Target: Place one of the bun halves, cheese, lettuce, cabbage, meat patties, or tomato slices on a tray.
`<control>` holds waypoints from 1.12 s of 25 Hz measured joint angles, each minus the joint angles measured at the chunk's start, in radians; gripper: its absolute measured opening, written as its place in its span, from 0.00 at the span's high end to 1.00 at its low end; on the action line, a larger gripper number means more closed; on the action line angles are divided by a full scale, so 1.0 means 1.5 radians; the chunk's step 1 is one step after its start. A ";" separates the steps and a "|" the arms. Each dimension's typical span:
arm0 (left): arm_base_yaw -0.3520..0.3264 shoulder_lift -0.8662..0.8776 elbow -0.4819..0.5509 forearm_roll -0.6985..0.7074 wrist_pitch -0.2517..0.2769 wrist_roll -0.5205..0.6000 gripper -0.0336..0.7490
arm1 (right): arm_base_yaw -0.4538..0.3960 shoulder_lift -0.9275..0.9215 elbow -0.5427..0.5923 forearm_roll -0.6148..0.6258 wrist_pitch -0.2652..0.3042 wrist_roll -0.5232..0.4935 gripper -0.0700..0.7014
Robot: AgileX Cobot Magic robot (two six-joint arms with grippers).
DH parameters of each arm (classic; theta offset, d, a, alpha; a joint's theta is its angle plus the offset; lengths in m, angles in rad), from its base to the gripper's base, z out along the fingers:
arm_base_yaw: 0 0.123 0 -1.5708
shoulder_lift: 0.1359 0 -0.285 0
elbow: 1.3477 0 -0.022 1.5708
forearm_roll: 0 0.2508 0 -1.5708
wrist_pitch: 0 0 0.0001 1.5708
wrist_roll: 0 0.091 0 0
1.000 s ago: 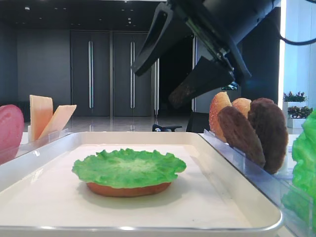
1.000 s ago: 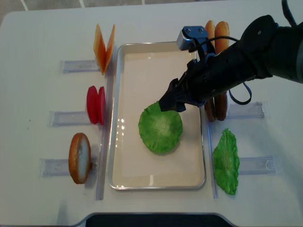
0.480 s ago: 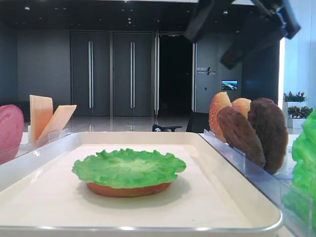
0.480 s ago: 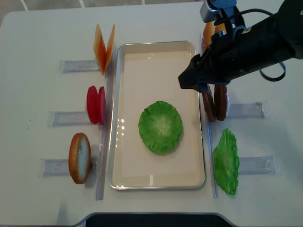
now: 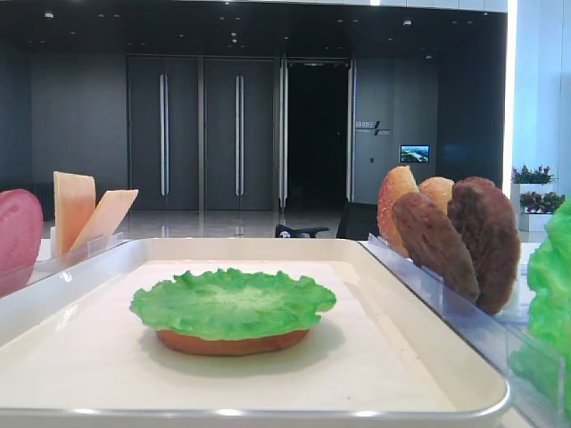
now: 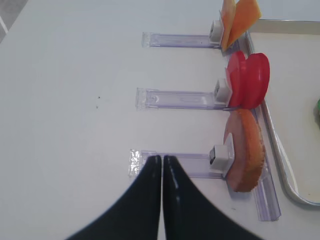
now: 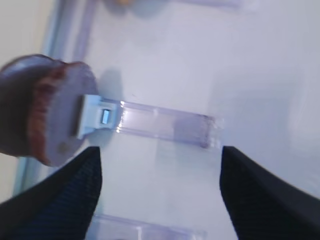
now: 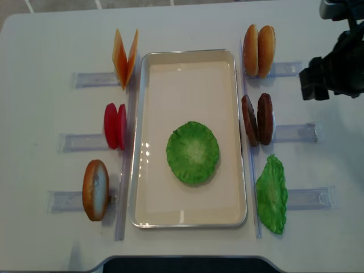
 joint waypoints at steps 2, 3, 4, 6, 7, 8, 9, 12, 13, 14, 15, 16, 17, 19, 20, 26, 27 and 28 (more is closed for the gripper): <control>0.000 0.000 0.000 0.000 0.000 0.000 0.96 | -0.038 0.000 0.000 -0.018 0.043 0.011 0.25; 0.000 0.000 0.000 0.000 0.000 0.000 0.96 | -0.058 0.000 0.000 -0.023 0.063 0.017 0.25; 0.000 0.000 0.000 0.000 0.000 0.000 0.96 | -0.076 -0.002 0.000 -0.032 0.077 0.023 0.25; 0.000 0.000 0.000 0.000 0.000 0.000 0.96 | -0.106 -0.010 0.002 -0.043 0.101 0.038 0.25; 0.000 0.000 0.000 0.000 0.000 0.000 0.96 | -0.120 -0.018 0.004 -0.050 0.107 0.045 0.25; 0.000 0.000 0.000 0.000 0.000 0.000 0.96 | -0.132 -0.027 0.008 -0.054 0.111 0.051 0.25; 0.000 0.000 0.000 0.000 0.000 0.000 0.96 | -0.141 -0.037 0.013 -0.060 0.112 0.057 0.25; 0.000 0.000 0.000 0.000 0.000 0.000 0.96 | -0.158 -0.080 0.041 -0.072 0.113 0.069 0.25; 0.000 0.000 0.000 0.000 0.000 0.000 0.96 | -0.158 -0.099 0.056 -0.074 0.113 0.073 0.25; 0.000 0.000 0.000 0.000 0.000 0.000 0.96 | -0.158 -0.120 0.070 -0.076 0.113 0.074 0.25; 0.000 0.000 0.000 0.000 0.000 0.000 0.96 | -0.158 -0.143 0.088 -0.076 0.115 0.075 0.25; 0.000 0.000 0.000 0.000 0.000 0.000 0.96 | -0.158 -0.164 0.106 -0.076 0.119 0.076 0.25; 0.000 0.000 0.000 0.000 0.000 0.000 0.96 | -0.158 -0.190 0.123 -0.076 0.123 0.076 0.25; 0.000 0.000 0.000 0.000 0.000 0.000 0.96 | -0.158 -0.245 0.165 -0.076 0.129 0.077 0.25; 0.000 0.000 0.000 0.000 0.000 0.000 0.96 | -0.158 -0.279 0.187 -0.076 0.130 0.077 0.25; 0.000 0.000 0.000 0.000 0.000 0.000 0.96 | -0.158 -0.516 0.296 -0.077 0.137 0.077 0.25; 0.000 0.000 0.000 0.000 0.000 0.000 0.96 | -0.158 -0.553 0.310 -0.077 0.137 0.077 0.25; 0.000 0.000 0.000 0.000 0.000 0.000 0.96 | -0.158 -0.590 0.319 -0.078 0.140 0.077 0.25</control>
